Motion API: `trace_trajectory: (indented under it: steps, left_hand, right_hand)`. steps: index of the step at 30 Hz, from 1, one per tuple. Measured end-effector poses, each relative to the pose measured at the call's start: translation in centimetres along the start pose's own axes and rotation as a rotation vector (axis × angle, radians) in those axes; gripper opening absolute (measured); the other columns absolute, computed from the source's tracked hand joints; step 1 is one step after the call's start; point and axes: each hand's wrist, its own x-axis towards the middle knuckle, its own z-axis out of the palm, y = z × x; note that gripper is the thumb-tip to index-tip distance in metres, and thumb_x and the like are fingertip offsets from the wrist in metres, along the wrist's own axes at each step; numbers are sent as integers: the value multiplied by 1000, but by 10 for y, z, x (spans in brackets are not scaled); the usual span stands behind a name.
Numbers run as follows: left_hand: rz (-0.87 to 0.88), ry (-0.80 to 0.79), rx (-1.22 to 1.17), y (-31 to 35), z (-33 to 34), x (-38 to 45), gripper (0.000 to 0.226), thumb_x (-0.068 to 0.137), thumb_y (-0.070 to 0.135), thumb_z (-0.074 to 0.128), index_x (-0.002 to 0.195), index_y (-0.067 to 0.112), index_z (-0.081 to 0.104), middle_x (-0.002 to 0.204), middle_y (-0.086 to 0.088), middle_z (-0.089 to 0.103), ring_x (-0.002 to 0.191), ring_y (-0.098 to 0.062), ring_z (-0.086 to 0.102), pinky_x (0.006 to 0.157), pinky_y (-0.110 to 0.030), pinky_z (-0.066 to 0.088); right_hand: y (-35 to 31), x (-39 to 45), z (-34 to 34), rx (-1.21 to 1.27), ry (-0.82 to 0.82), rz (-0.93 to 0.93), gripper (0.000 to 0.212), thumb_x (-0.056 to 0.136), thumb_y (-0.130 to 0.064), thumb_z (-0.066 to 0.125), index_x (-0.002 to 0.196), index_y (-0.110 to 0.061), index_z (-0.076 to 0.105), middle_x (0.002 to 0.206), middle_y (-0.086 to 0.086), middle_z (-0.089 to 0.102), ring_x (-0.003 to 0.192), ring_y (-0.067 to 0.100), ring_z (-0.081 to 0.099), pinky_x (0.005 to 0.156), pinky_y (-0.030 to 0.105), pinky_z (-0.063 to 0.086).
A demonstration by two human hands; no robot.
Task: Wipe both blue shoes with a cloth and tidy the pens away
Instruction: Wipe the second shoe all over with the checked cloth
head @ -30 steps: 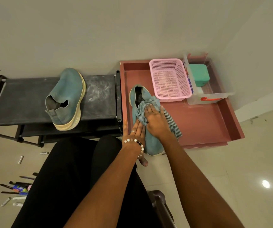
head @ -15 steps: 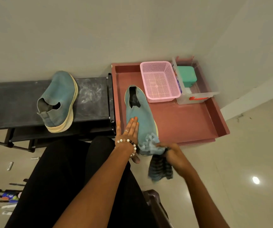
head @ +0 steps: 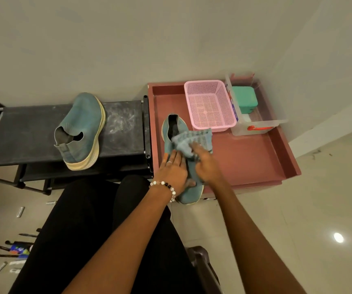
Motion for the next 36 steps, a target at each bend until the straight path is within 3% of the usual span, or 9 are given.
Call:
trace_trajectory:
  steps: [1,3,5,7,10,15,23,29,36]
  left_hand:
    - [-1,-44,33,-1,3,2,94,90,63,43,151,1,9,160,-17,4,148,-28,-1,119,-43,-7]
    - [-30,-131,99,-4,13,3,95,90,68,35,152,4,4,160,-14,0,148,-26,-6,118,-46,-12]
    - [-48,-166,151,-5,22,3,91,90,72,24,153,13,-7,161,-8,-9,147,-24,-15,116,-48,-17]
    - [-50,-144,191,-5,28,4,90,88,75,21,149,21,-19,158,-4,-23,143,-24,-27,113,-48,-22]
    - [-71,-125,227,-5,34,10,94,86,78,20,145,23,-29,155,-3,-31,141,-24,-32,110,-49,-24]
    - [-106,-229,220,-1,31,14,99,85,78,18,150,12,-18,157,-7,-23,143,-23,-27,113,-53,-20]
    - [-126,-270,252,7,25,10,98,87,77,18,150,10,-16,158,-8,-23,143,-24,-28,109,-54,-26]
    - [-126,-281,209,5,20,8,97,88,75,21,150,11,-16,158,-7,-23,142,-23,-29,106,-51,-28]
    - [-114,-294,232,0,20,7,92,89,74,20,147,17,-23,157,-4,-25,142,-22,-29,110,-52,-25]
  right_hand:
    - [6,0,10,-98,-54,-68,71,78,15,41,144,-11,36,150,16,33,137,31,33,110,35,31]
    - [12,-1,17,-165,-99,-104,77,73,16,42,145,-10,32,154,12,21,144,30,14,116,34,20]
    - [13,-8,16,-198,-118,-136,76,71,14,41,143,-8,37,152,13,27,144,31,16,116,35,20]
    - [21,-21,17,-262,-105,-200,71,65,10,40,135,-2,49,145,18,40,139,37,27,112,44,31]
    - [27,-24,19,-344,-108,-216,70,61,6,39,129,3,53,139,20,48,135,41,34,107,50,37]
    - [11,20,16,-387,-86,-202,72,72,10,45,142,-2,37,153,11,29,145,33,10,115,42,25]
    - [26,11,35,-349,7,-202,73,65,12,48,137,3,43,148,18,36,142,40,14,112,53,26]
    - [33,14,34,-246,20,-232,73,60,3,36,132,4,50,143,18,43,140,41,20,108,55,32]
    - [28,-4,40,-237,55,-193,77,62,18,50,136,-2,47,147,14,39,143,35,16,112,51,28]
